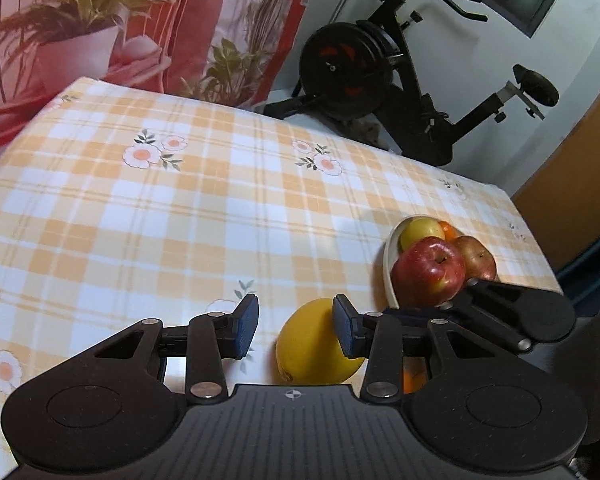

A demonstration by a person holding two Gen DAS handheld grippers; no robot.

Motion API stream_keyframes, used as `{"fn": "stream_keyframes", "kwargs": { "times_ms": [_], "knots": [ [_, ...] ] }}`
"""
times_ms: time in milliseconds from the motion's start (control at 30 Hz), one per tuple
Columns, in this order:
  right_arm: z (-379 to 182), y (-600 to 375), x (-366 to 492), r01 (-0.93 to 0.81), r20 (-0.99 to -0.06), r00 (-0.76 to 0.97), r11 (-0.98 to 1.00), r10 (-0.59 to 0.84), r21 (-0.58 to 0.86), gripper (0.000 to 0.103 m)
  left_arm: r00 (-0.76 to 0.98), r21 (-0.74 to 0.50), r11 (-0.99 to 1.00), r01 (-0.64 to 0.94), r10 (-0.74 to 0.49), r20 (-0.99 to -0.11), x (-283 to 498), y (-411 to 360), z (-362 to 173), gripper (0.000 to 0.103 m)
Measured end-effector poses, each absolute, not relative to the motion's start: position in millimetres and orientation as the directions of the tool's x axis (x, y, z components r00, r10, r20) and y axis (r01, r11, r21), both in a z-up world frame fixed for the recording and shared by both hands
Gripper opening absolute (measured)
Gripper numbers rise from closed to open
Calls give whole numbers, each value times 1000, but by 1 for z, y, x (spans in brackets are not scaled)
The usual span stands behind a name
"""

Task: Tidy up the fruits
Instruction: 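Move both tools to the yellow lemon beside the plate, then close both grippers on the yellow lemon and lift it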

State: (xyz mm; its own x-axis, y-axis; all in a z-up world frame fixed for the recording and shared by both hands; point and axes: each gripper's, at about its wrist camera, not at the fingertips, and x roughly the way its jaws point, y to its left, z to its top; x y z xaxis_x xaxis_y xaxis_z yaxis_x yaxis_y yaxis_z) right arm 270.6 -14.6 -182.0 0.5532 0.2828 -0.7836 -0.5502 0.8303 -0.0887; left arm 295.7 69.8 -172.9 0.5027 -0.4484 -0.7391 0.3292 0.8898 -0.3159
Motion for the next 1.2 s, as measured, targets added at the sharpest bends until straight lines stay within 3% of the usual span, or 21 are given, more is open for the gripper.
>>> {"fn": "stream_keyframes", "kwargs": {
  "times_ms": [700, 1067, 1200],
  "knots": [
    [-191, -14, 295, -543, -767, 572, 835, 291, -88, 53, 512, -351, 887, 299, -459, -726, 327, 54, -180, 43],
    [-191, -23, 306, -481, -755, 572, 877, 321, 8, 53, 500, -553, 802, 225, -582, -641, 315, 95, -186, 43],
    [-190, -22, 307, -478, -755, 575, 878, 315, 2, 53, 485, -574, 790, 217, -597, -639, 315, 91, -195, 43]
  ]
}}
